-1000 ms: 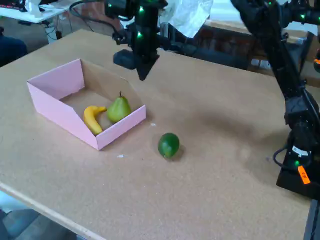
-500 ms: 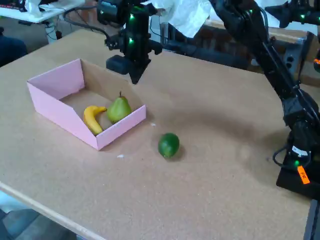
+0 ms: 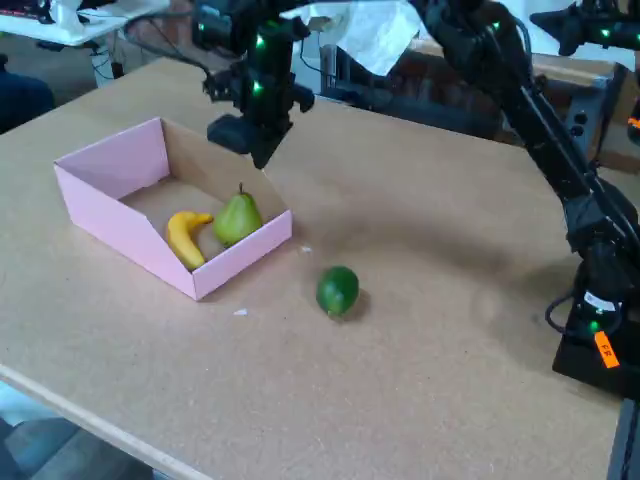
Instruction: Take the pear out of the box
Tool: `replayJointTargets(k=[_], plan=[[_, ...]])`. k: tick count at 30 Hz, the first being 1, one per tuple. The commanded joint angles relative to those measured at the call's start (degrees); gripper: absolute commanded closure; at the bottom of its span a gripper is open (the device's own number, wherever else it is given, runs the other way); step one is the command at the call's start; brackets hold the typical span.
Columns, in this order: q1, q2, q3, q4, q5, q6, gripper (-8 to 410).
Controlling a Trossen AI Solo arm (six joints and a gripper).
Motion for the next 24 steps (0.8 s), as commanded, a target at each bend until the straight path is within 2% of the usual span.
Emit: replayJointTargets(k=[1,6,12,24], plan=[[-0.17,2.38,0.09,1.05,-1.42,-0.74,402],[-0.22,4.42,0.09,3.43,-3.87,-1.64,402],[-0.22,4.33,0.09,5.03,-4.31,-2.38,402],[-0.44,4.02,3.72,2.6,-4.28,-2.14,402]])
